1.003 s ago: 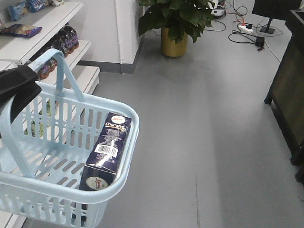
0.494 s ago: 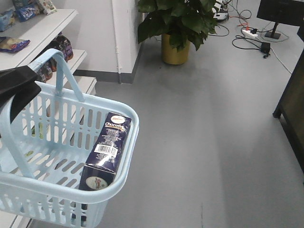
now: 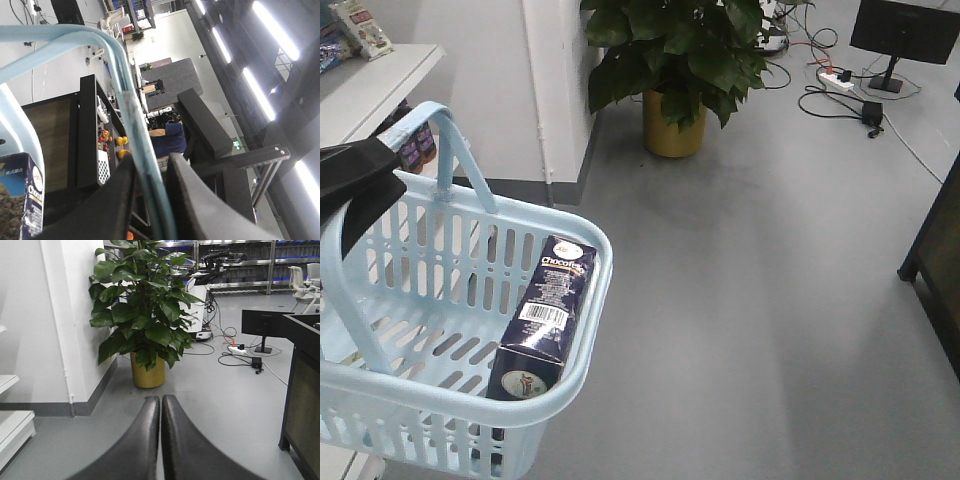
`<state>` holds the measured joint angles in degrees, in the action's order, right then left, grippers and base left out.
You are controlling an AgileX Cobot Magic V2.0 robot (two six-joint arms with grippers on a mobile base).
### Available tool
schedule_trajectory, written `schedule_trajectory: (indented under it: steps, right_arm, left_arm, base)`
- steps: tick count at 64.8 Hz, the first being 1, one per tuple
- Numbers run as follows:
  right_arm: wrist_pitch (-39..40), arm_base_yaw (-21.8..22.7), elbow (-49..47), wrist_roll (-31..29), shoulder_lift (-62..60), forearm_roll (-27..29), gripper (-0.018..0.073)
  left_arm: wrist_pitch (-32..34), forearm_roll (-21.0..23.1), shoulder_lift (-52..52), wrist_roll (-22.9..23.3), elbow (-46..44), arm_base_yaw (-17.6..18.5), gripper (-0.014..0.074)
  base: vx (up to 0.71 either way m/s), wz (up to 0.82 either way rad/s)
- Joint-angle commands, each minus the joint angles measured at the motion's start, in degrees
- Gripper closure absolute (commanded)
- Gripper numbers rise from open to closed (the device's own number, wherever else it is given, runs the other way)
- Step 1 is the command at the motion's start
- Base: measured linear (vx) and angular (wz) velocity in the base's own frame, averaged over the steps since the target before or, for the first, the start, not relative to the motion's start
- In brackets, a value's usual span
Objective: Left arm holds basket, right arm returns cookies
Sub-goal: 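Hold the basket and turn the base toward the snack shelf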
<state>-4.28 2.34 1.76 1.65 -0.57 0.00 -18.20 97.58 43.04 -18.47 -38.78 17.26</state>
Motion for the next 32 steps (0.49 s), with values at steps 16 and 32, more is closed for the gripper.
schedule_trajectory:
  steps: [16, 32]
  right_arm:
    - [4.28, 0.34, 0.01, -0.50, -0.70, 0.00, 0.0567]
    - [4.28, 0.34, 0.01, -0.50, -0.70, 0.00, 0.0567]
  left_arm:
    - [-1.16, 3.72, -0.53, -0.28, -1.87, 0.44, 0.0604]
    - [-1.16, 3.72, -0.53, -0.28, -1.87, 0.44, 0.0603]
  base:
    - [0.47, -0.06]
    - [0.47, 0.01]
